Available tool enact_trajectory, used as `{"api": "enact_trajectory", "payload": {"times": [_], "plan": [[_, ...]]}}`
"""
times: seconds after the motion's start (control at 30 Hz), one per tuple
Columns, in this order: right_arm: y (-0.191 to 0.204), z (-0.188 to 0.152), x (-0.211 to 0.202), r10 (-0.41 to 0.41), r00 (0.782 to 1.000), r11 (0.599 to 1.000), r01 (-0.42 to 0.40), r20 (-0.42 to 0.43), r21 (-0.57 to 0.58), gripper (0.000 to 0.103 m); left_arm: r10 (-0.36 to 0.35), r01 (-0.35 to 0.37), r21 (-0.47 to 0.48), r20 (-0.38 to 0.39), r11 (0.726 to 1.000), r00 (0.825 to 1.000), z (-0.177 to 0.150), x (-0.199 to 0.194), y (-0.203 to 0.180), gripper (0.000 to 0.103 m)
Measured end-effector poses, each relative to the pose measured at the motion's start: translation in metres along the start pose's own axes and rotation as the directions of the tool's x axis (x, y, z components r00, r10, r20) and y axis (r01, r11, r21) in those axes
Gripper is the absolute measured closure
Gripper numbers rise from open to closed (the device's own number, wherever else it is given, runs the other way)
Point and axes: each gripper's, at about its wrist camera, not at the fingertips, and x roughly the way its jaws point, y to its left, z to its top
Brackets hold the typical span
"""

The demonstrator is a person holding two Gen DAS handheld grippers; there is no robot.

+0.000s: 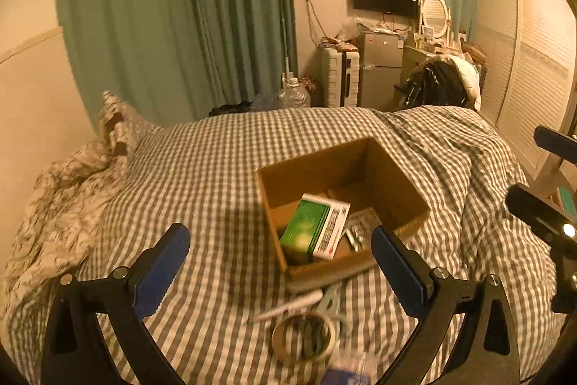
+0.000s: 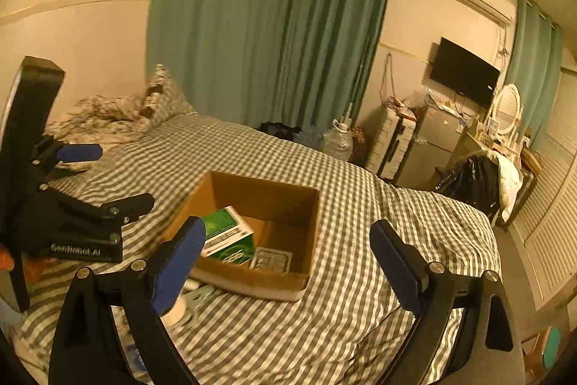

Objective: Organize objects
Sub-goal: 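Grasp the white toy figure with the left tool while the right tool grasps the dental floss container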

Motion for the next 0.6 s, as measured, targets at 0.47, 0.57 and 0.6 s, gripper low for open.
{"api": "enact_trajectory", "payload": {"times": [0.47,0.57,0.6], "plan": [[0.068,-0.097,0.004,0.199,0.974,0.98,-0.201,-0.109,-0.008,0.007,0.137,-0.146,-0.072,-0.119,0.987,0.983,-0.14,-0.005,0.04,0.0],[0.083,-0.124,0.025,0.261,0.951,0.964,-0.266,-0.166,-0.004,0.007,0.125,-0.141,-0.079,-0.177,0.987,0.976,-0.165,0.01,0.042,0.0],[0.089,-0.131,0.029,0.271,0.945,0.96,-0.279,-0.182,-0.018,0.007,0.122,-0.139,-0.078,-0.191,0.987,0.974,-0.17,0.014,0.041,0.0]]}}
